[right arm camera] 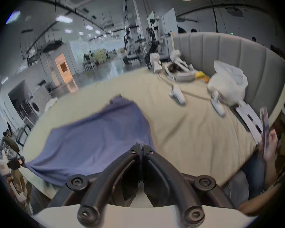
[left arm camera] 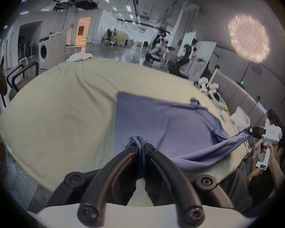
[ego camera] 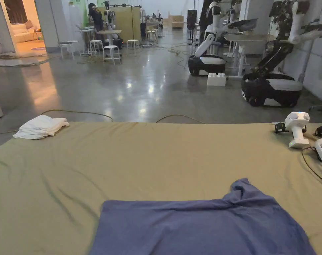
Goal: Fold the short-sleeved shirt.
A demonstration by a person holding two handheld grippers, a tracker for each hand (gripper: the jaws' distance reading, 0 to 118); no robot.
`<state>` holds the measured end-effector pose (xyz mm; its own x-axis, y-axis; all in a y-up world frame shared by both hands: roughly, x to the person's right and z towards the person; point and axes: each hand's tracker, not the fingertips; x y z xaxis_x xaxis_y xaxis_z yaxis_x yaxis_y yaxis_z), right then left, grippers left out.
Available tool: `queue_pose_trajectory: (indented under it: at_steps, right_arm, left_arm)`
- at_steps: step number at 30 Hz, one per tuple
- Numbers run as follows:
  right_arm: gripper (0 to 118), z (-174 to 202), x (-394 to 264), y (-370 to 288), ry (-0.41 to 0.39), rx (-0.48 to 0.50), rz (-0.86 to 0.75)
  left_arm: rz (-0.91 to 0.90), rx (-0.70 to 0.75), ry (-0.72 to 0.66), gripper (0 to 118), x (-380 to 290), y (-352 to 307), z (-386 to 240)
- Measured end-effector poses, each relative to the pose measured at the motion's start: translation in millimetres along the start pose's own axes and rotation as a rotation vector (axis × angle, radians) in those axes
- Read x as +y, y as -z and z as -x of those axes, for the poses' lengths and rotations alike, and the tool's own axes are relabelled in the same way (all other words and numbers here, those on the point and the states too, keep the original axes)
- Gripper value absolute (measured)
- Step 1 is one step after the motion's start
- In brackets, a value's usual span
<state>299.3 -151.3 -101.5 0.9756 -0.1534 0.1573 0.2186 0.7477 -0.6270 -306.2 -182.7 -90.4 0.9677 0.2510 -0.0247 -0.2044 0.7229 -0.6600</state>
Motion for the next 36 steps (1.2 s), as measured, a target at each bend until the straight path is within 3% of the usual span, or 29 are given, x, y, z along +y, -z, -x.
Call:
queue_pose_trajectory:
  at_steps: [6, 7, 9, 10, 11, 14, 20, 22, 27, 29, 30, 31, 32, 34, 36]
  right_arm:
    - [3, -11, -56, 7, 0.039, -0.039, 0.101]
    - [11, -11, -58, 10, 0.024, -0.058, 0.136]
    - [73, -15, -63, 11, -0.007, -0.071, 0.131]
    - [81, -18, -63, 11, -0.003, -0.069, 0.138]
    - [78, -19, -63, 8, 0.002, -0.069, 0.135]
    - [78, -20, -48, -8, 0.046, -0.044, 0.060]
    - [78, 25, 7, -88, 0.020, 0.095, -0.288]
    - [78, 44, 19, -117, -0.025, 0.141, -0.403]
    - [72, 95, 32, -172, -0.174, 0.133, -0.576]
    - [59, 108, 31, -184, -0.202, 0.159, -0.611]
    - [46, 114, 29, -189, -0.217, 0.170, -0.630]
    - [21, 121, 28, -193, -0.235, 0.166, -0.638]
    - [2, 122, 25, -193, -0.246, 0.149, -0.659]
    - [0, 128, 24, -198, -0.282, 0.181, -0.658]
    - [0, 132, 18, -198, -0.291, 0.182, -0.692]
  left_arm:
    - [0.108, 0.008, -0.057, 9, -41, 14, 13]
    - [0.150, 0.007, -0.069, 17, -45, 18, 15]
    - [0.147, 0.033, -0.084, 78, -46, 18, 22]
    - [0.146, 0.036, -0.101, 101, -44, 15, 26]
    - [0.130, 0.043, -0.121, 110, -41, 9, 27]
    - [-0.018, 0.049, -0.103, 110, -15, -26, 21]
    - [-0.511, 0.165, 0.153, 110, 42, -144, -59]
    - [-0.623, 0.199, 0.174, 110, 50, -176, -81]
    - [-0.779, 0.311, 0.281, 109, 54, -223, -124]
    - [-0.778, 0.335, 0.324, 107, 53, -230, -137]
    - [-0.782, 0.355, 0.335, 105, 51, -232, -144]
    - [-0.782, 0.359, 0.348, 96, 50, -233, -148]
    - [-0.792, 0.367, 0.359, 70, 48, -235, -152]
    - [-0.800, 0.362, 0.354, 0, 47, -237, -158]
    - [-0.799, 0.315, 0.339, 0, 48, -244, -156]
